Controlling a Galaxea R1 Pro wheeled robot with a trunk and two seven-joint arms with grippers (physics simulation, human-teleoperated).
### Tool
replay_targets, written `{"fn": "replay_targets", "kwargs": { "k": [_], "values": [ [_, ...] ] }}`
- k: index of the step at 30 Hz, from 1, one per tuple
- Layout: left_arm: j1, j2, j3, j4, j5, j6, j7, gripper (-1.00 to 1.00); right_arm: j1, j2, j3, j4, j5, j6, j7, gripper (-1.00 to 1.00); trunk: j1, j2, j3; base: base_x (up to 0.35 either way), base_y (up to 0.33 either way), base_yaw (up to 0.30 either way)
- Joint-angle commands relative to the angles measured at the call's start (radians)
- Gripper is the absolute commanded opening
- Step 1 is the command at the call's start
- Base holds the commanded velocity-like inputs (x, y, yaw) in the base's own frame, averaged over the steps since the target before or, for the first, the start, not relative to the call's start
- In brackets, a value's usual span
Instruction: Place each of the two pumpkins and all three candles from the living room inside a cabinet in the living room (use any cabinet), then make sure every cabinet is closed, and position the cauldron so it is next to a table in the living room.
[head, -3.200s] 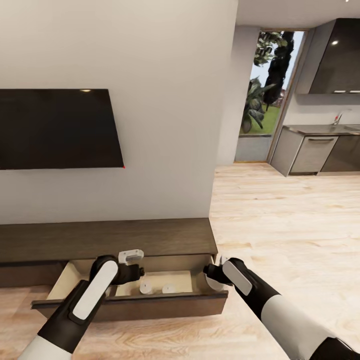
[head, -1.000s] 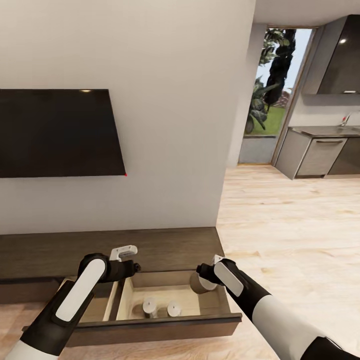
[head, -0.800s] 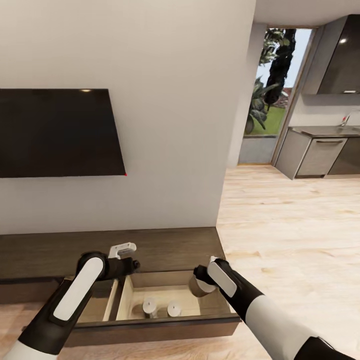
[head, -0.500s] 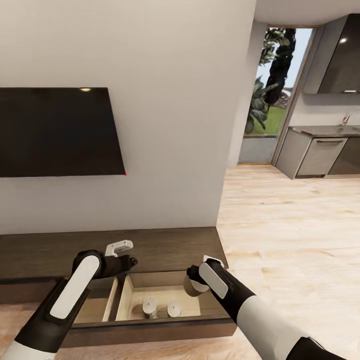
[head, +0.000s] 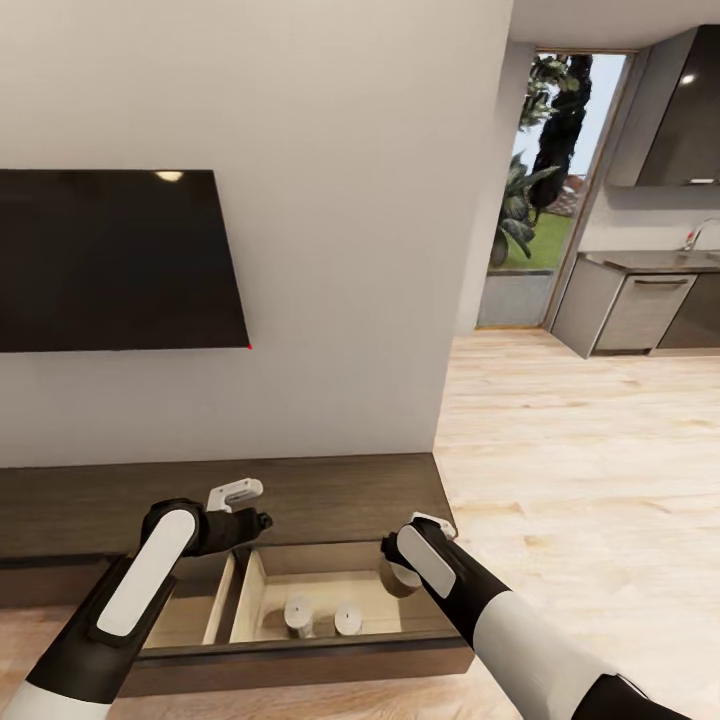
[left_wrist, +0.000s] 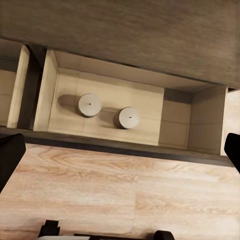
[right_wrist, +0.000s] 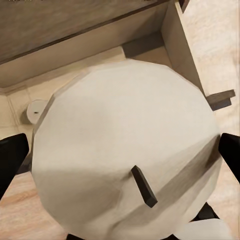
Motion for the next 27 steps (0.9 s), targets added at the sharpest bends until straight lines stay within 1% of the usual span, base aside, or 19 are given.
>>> {"fn": "replay_targets", "kwargs": {
  "k": [1,8,10,11,14,15,16,18,20,23,24,27],
  "values": [
    [-0.001,0.001,-0.001,-0.001,0.009,0.001,0.01,1.0,-0.001,-0.001,0.004,-0.001,-0.005,0.002,-0.013,-1.0,0.004,-0.009,-0.005,0.0,0.0,0.0],
    [-0.001,0.001,-0.001,-0.002,0.009,0.001,0.01,1.0,-0.001,-0.001,0.004,-0.002,-0.005,-0.002,-0.022,-1.0,0.031,-0.058,-0.027,0.0,0.0,0.0],
    [-0.001,0.001,-0.001,-0.002,0.018,0.001,0.009,1.0,-0.001,-0.002,0.004,-0.002,-0.004,-0.001,-0.021,-1.0,0.039,-0.072,-0.033,0.0,0.0,0.0],
    [-0.001,0.001,-0.001,-0.002,0.036,0.001,0.01,1.0,-0.001,-0.003,0.004,-0.002,-0.004,-0.001,-0.021,-1.0,0.043,-0.079,-0.036,0.0,0.0,0.0],
    [-0.001,0.005,-0.001,-0.002,0.111,0.001,0.01,1.0,-0.001,-0.005,0.004,-0.002,-0.004,-0.001,-0.02,-1.0,0.054,-0.1,-0.046,0.0,0.0,0.0],
    [-0.001,0.01,-0.001,-0.002,0.13,0.001,0.01,1.0,-0.001,-0.005,0.004,-0.002,-0.004,-0.001,-0.02,-1.0,0.058,-0.107,-0.049,0.0,0.0,0.0],
    [-0.001,0.022,-0.001,-0.002,0.15,0.0,0.01,1.0,-0.001,-0.006,0.004,-0.002,-0.004,-0.001,-0.021,-1.0,0.062,-0.114,-0.052,0.0,0.0,0.0],
    [-0.001,0.034,-0.001,-0.002,0.169,0.0,0.01,1.0,-0.001,-0.006,0.003,-0.002,-0.004,-0.001,-0.02,-1.0,0.069,-0.128,-0.058,0.0,0.0,0.0],
    [-0.001,0.038,0.0,-0.002,0.185,0.0,0.01,1.0,-0.001,-0.007,0.003,-0.002,-0.005,-0.001,-0.018,-1.0,0.077,-0.142,-0.064,0.0,0.0,0.0],
    [-0.001,0.044,0.003,-0.002,0.233,-0.001,0.01,1.0,-0.001,-0.007,0.002,-0.002,-0.005,0.003,-0.012,-1.0,0.089,-0.163,-0.074,0.0,0.0,0.0],
    [-0.001,0.044,0.007,-0.002,0.241,-0.001,0.01,1.0,-0.001,-0.008,0.002,-0.002,-0.005,0.002,-0.01,-1.0,0.092,-0.17,-0.077,0.0,0.0,0.0],
    [-0.001,0.046,0.015,-0.002,0.252,0.0,0.01,1.0,-0.001,-0.008,0.002,-0.002,-0.005,0.001,-0.007,-1.0,0.104,-0.191,-0.086,0.0,0.0,0.0]
  ]
}}
